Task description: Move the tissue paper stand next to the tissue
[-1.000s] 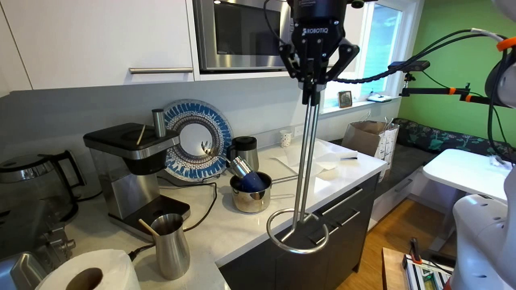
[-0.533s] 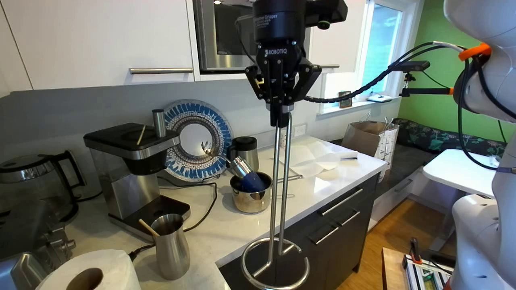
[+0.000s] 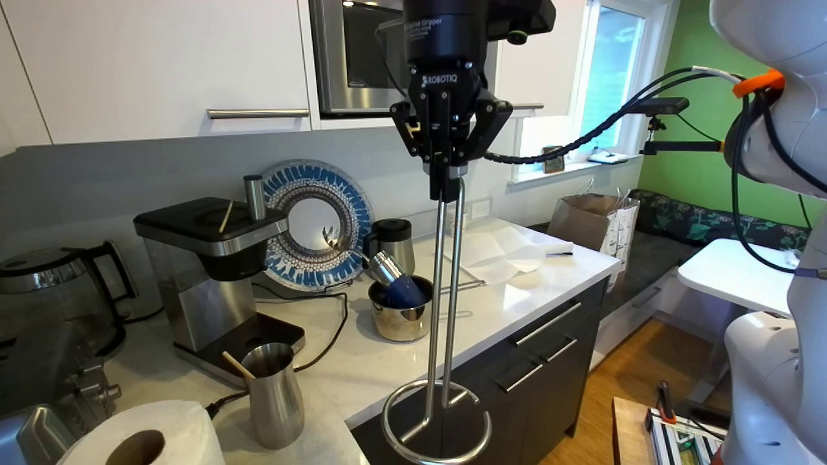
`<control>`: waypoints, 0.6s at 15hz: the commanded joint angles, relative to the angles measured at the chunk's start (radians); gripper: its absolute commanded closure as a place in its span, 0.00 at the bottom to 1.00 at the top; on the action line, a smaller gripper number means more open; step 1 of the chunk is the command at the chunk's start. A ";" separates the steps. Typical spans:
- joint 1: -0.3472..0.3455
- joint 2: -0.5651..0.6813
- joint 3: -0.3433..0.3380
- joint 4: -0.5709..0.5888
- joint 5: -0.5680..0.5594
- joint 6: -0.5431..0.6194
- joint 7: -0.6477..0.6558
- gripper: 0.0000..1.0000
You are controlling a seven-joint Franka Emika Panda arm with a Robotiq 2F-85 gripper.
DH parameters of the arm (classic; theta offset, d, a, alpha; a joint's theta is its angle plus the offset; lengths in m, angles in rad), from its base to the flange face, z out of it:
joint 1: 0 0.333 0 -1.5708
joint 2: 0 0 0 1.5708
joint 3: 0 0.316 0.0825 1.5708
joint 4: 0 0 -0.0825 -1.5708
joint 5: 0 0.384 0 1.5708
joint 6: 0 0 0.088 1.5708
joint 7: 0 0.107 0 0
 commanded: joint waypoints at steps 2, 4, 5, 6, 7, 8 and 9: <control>0.014 0.089 0.011 0.043 -0.005 0.121 0.057 0.97; 0.018 0.135 0.010 0.045 -0.004 0.216 0.092 0.97; 0.022 0.159 0.009 0.050 -0.005 0.256 0.113 0.97; 0.025 0.181 0.009 0.053 -0.007 0.281 0.128 0.97; 0.031 0.200 0.007 0.050 -0.027 0.317 0.145 0.97; 0.034 0.218 0.004 0.049 -0.038 0.347 0.163 0.97; 0.037 0.236 0.002 0.053 -0.047 0.359 0.180 0.97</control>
